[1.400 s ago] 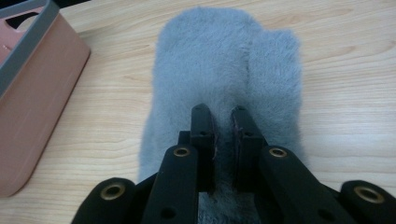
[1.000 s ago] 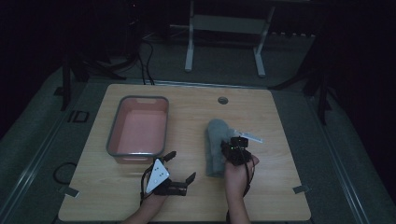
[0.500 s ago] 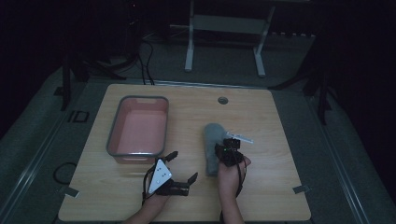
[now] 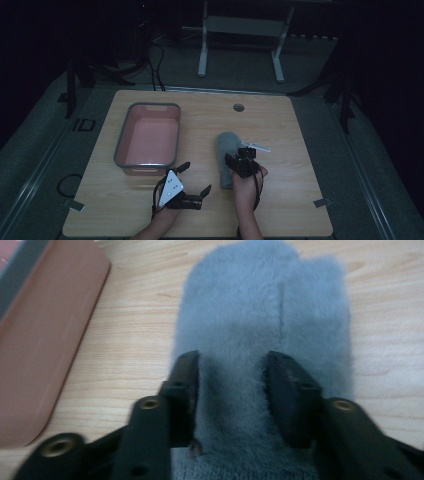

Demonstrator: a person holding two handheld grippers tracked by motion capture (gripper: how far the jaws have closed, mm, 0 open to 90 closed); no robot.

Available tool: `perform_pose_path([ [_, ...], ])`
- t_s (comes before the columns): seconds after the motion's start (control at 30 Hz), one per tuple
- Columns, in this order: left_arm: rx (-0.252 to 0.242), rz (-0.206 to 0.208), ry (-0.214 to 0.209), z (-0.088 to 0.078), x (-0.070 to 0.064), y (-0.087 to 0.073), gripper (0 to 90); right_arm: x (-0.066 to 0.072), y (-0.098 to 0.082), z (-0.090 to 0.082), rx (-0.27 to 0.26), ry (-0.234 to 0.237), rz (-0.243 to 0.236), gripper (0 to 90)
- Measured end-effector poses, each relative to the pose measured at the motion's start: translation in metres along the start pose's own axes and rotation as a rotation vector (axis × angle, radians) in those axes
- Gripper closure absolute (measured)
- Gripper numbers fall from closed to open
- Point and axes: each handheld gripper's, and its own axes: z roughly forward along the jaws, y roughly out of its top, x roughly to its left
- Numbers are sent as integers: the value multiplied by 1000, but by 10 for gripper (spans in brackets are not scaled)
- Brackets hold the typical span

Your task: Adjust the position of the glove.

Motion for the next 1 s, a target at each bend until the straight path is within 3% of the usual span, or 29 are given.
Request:
perform_pose_path([
  [0.07,1,-2,-4,1,0,0,5,-1,3,-3,10,23,2,452],
  [0.2,14,4,-7,2,0,-2,5,-3,9,-10,26,67,-73,258],
  [0.3,23,10,-9,2,-1,-3,5,-7,14,-14,30,98,-104,186],
  [0.5,42,25,-6,3,-1,-5,5,-21,24,-20,44,158,-186,147],
  [0.57,53,17,-4,3,1,-7,5,-27,27,-21,48,150,-222,149],
  [0.73,84,-5,13,2,2,-9,5,-43,34,-20,65,220,-277,149],
  [0.83,100,-18,18,0,2,-8,5,-46,36,-21,70,220,-353,148],
  [1.0,111,-28,-1,-3,3,-10,5,-52,35,-20,92,246,-412,147],
])
